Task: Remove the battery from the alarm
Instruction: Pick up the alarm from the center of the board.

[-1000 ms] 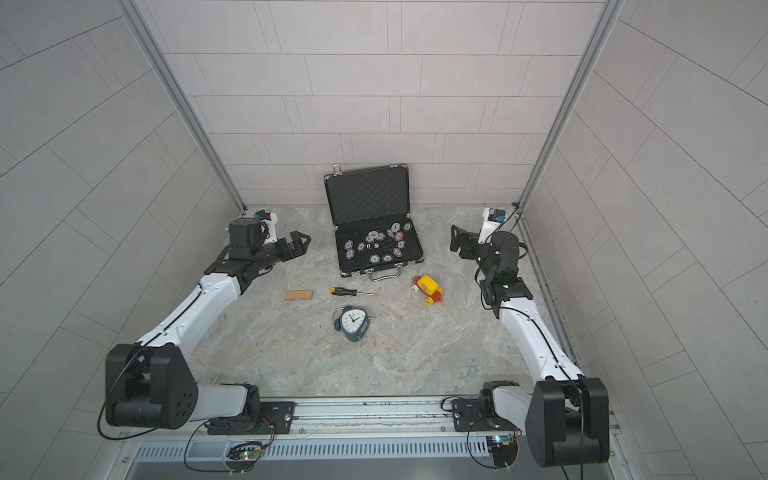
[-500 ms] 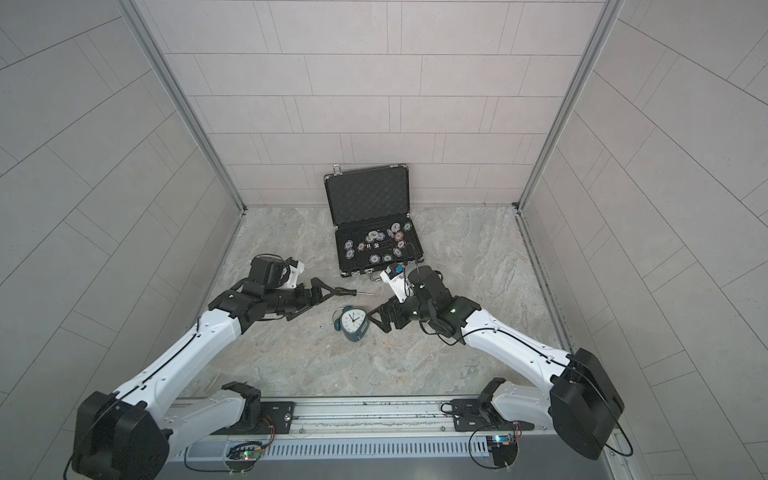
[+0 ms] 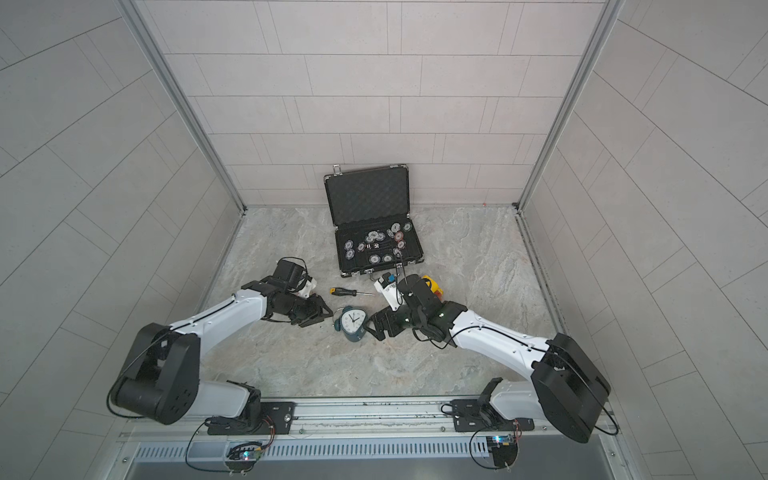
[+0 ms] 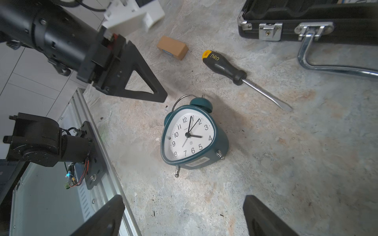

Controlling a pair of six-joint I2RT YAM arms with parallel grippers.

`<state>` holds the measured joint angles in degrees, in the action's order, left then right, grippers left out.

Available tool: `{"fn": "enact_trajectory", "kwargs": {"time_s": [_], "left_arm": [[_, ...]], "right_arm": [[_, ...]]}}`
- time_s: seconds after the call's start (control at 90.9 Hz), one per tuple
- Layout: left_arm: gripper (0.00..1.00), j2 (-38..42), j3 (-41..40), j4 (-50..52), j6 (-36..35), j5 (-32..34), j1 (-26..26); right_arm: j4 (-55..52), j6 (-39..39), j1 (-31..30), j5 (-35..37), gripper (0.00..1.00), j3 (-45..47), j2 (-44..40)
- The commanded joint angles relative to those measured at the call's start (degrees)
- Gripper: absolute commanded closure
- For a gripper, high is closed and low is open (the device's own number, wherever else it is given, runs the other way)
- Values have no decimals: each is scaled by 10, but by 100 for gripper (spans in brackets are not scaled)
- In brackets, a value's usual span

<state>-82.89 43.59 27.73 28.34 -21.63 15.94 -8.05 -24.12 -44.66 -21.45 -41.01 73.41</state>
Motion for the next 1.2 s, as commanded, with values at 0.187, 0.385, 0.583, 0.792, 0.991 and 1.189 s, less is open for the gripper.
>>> {"fn": "enact_trajectory", "kwargs": {"time_s": [0.187,0.385,0.583,0.792,0.991,1.189], "left_arm": [[64,-66,37,-11,-51,-19,3],[67,-102,52,-20,-54,-34,4],[73,-119,55,-30,-51,-54,7],[98,-111,52,-35,-40,-77,7],[100,-20,27,-27,37,-113,7],[100,58,8,-11,241,-114,7]], "right_arm": [[14,-4,-2,5,5,12,-8],[14,-1,-1,2,5,11,-5],[11,2,-2,2,5,11,-6],[9,5,-2,1,5,10,-5],[8,37,-2,34,6,17,-52],[88,196,-2,82,0,88,-176]]}}
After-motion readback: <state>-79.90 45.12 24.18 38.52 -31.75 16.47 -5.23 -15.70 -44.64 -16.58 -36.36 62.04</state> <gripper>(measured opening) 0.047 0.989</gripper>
